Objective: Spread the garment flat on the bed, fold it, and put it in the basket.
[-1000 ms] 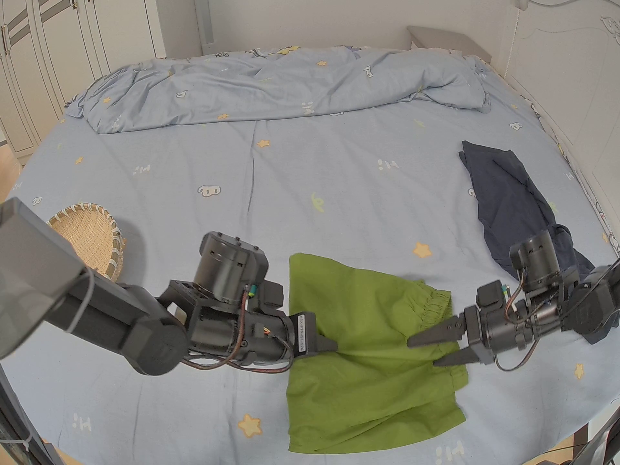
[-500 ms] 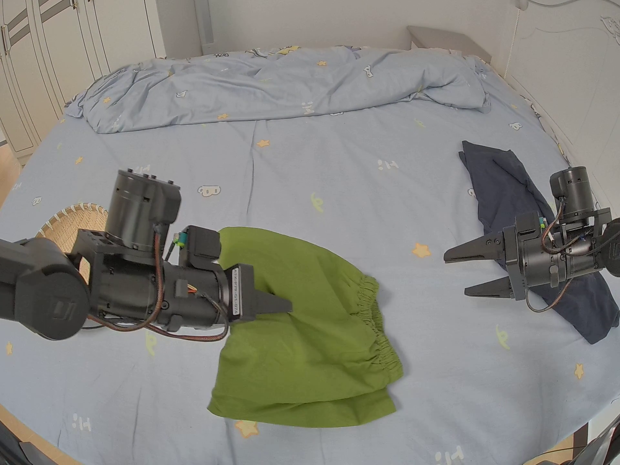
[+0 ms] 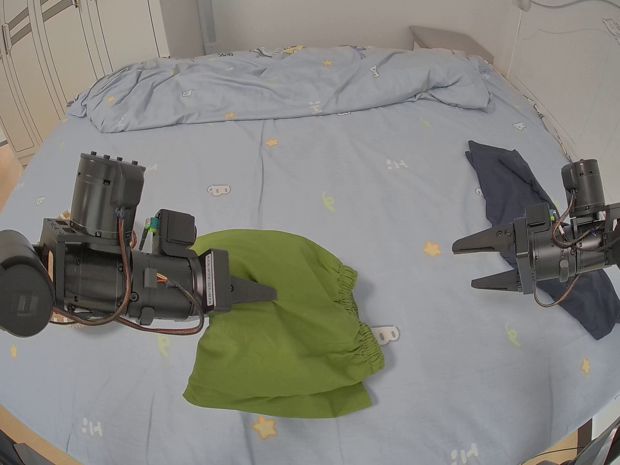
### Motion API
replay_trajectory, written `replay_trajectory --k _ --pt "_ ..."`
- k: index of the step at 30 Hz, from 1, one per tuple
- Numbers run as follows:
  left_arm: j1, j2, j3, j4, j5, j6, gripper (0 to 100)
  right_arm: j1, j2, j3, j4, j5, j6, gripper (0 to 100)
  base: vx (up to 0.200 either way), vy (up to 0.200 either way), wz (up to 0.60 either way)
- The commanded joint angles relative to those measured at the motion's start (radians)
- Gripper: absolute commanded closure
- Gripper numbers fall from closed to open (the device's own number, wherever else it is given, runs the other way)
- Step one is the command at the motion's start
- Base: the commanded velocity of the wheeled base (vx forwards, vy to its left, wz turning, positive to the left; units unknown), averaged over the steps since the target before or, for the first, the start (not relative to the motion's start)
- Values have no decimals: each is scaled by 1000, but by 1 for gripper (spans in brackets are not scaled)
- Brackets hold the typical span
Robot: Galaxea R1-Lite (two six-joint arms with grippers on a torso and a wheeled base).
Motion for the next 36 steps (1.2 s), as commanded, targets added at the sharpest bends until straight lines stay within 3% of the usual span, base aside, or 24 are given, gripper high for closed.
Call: replay_trajectory --k 1,19,24,28,36 --pt "-4 -9 3 -1 0 1 100 0 -9 -1 0 1 0 0 0 200 0" --pt "-18 -9 24 1 -3 44 100 1 -10 2 0 1 0 0 0 200 0" --pt "-38 -9 15 -1 -3 101 100 16 -15 8 0 1 0 0 0 0 0" --pt "-52 -1 -20 1 -2 241 100 23 -22 10 0 -1 0 0 0 0 0" --pt "-44 -69 -59 35 -3 388 100 15 -24 10 -2 -3 -3 0 0 0 0"
